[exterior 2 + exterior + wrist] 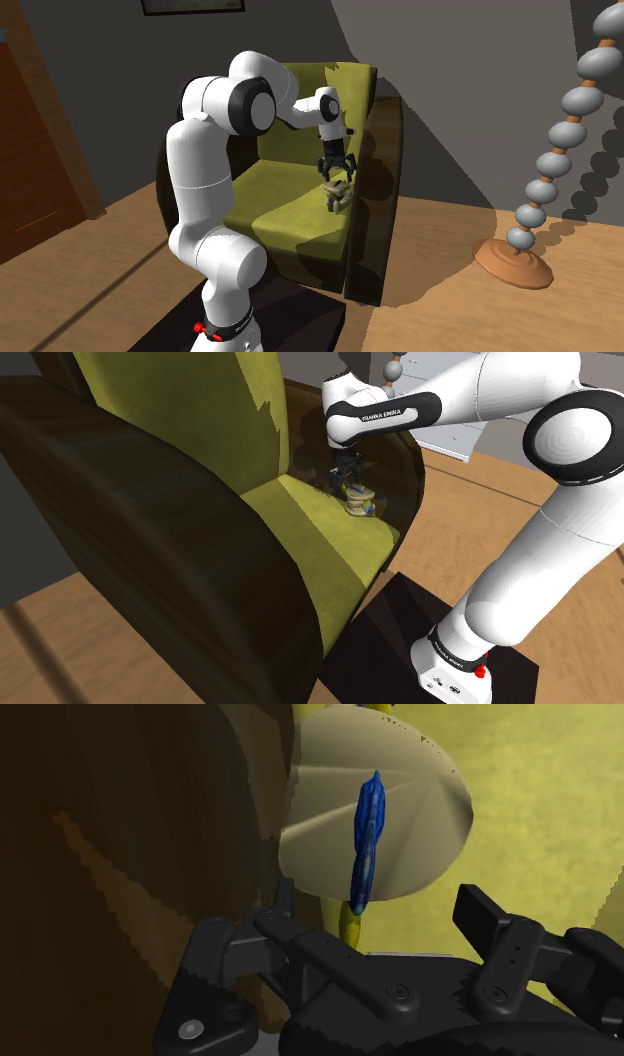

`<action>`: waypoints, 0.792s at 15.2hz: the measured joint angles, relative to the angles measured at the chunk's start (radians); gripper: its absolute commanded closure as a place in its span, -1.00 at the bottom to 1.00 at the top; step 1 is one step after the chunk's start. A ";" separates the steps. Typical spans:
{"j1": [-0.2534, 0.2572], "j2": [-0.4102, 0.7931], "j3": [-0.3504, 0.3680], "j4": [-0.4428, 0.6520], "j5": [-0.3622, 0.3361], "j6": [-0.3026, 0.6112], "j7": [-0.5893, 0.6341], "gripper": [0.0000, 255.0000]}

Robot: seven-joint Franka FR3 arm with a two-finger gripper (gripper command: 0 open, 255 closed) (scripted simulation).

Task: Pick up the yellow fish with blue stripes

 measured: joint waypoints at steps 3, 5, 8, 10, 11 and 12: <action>-0.001 0.000 -0.002 0.005 -0.003 0.007 0.009 1.00; -0.001 0.004 -0.002 0.010 -0.003 0.003 0.011 1.00; -0.002 0.010 -0.003 0.022 -0.004 0.005 0.007 1.00; -0.006 0.001 -0.005 0.015 -0.006 0.015 -0.003 1.00; -0.007 0.003 -0.005 0.022 -0.006 0.009 -0.008 1.00; -0.009 0.007 -0.007 0.030 -0.008 0.001 -0.010 1.00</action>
